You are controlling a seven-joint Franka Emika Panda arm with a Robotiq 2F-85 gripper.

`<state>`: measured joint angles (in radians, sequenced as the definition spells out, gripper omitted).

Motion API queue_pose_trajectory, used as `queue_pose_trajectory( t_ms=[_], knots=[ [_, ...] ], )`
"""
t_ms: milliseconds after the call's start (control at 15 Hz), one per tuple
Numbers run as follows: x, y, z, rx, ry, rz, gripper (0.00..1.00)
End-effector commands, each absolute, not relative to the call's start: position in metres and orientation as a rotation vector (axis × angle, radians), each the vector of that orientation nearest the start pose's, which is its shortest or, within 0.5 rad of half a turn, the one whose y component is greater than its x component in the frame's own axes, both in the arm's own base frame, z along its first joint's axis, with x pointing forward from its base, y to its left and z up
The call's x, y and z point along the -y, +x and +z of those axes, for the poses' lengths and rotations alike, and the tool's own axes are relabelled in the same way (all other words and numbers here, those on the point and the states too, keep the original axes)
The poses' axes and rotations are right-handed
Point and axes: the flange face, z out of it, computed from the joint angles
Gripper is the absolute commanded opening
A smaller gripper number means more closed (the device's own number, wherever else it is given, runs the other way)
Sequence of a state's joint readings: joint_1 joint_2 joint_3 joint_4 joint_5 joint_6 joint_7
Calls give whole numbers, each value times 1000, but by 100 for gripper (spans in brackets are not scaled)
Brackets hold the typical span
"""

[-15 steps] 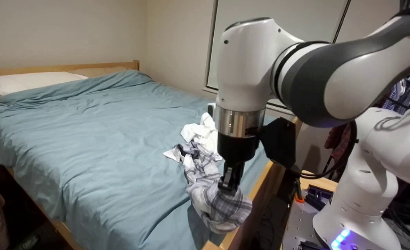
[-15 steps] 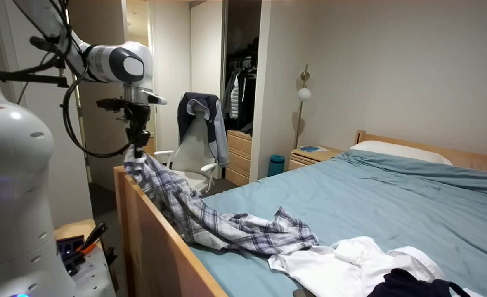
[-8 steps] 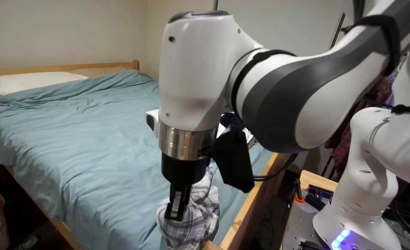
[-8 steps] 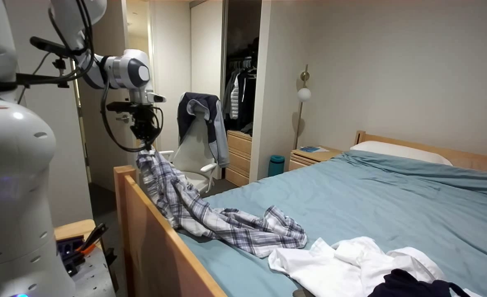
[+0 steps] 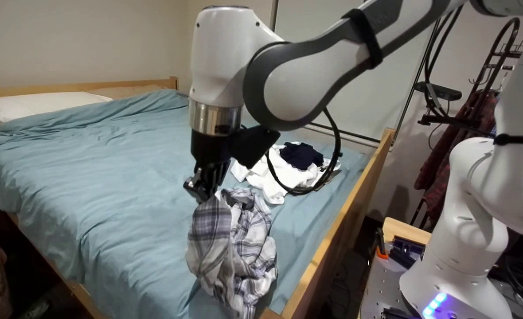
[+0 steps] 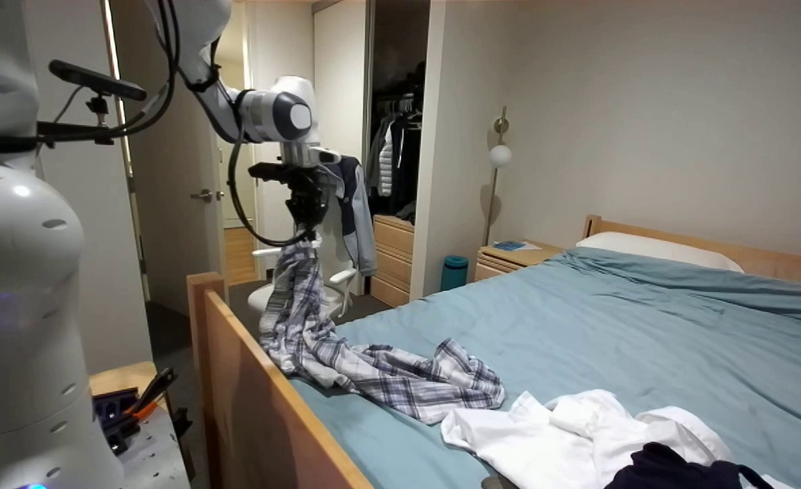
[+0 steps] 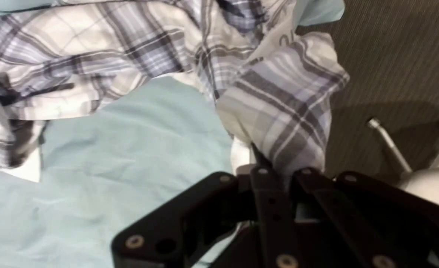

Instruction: Move the checked shirt to the left

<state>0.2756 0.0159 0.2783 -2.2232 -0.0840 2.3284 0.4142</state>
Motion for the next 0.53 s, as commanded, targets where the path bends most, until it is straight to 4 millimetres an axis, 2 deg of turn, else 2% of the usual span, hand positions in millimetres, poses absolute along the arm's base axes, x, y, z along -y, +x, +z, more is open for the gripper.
queue_pose_trajectory(
  t_ms=[0,133,267,467],
  knots=[
    [-194,483,395,10,-3191,-256,6],
    [-136,483,388,-129,-3260,-261,6],
    [-82,472,367,-257,-3334,-247,5],
    [-24,451,332,-406,-3421,-231,5]
  ],
)
